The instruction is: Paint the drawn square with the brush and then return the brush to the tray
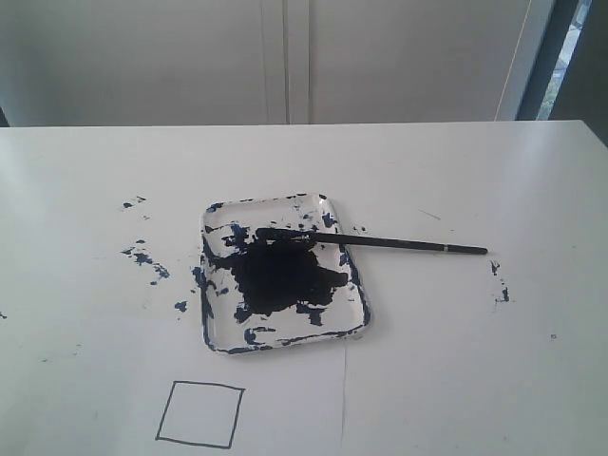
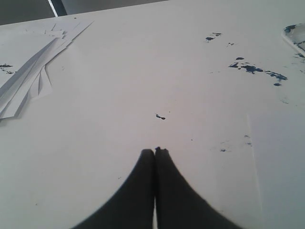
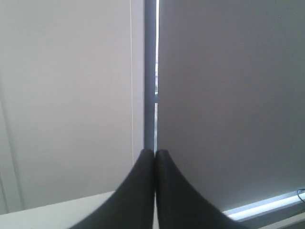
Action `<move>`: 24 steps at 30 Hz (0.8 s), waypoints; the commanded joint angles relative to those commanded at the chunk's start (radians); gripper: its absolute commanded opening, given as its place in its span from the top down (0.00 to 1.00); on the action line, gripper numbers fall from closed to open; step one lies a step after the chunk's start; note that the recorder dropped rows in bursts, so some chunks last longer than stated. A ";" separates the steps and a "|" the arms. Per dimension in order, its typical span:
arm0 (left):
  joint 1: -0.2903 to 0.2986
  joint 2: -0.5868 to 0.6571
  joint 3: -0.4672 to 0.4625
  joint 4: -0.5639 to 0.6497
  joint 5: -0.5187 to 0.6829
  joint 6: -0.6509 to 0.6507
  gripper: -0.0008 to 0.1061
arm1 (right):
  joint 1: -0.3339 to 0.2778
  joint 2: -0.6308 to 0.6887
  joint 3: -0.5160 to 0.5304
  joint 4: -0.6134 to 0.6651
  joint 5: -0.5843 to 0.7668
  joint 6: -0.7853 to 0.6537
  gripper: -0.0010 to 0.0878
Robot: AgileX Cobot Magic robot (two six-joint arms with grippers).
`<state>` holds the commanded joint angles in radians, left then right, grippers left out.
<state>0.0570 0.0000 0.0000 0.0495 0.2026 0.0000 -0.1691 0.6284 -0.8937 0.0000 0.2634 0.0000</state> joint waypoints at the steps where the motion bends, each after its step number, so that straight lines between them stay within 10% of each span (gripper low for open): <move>1: 0.000 0.000 0.000 0.000 0.000 0.000 0.99 | 0.000 -0.011 0.000 0.007 0.000 0.013 0.99; 9: 0.000 0.000 0.000 0.000 0.000 0.000 0.99 | 0.000 -0.034 0.002 0.146 0.185 0.188 0.99; 18: 0.000 0.000 0.000 0.000 0.000 0.000 0.99 | 0.026 0.089 0.035 0.849 0.423 -0.631 0.99; 24: 0.000 0.000 0.000 0.000 0.000 0.000 0.99 | 0.083 0.207 0.035 0.888 0.487 -0.687 0.99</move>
<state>0.0570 0.0000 0.0000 0.0495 0.2026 0.0000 -0.0862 0.8351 -0.8590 0.8878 0.7503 -0.6874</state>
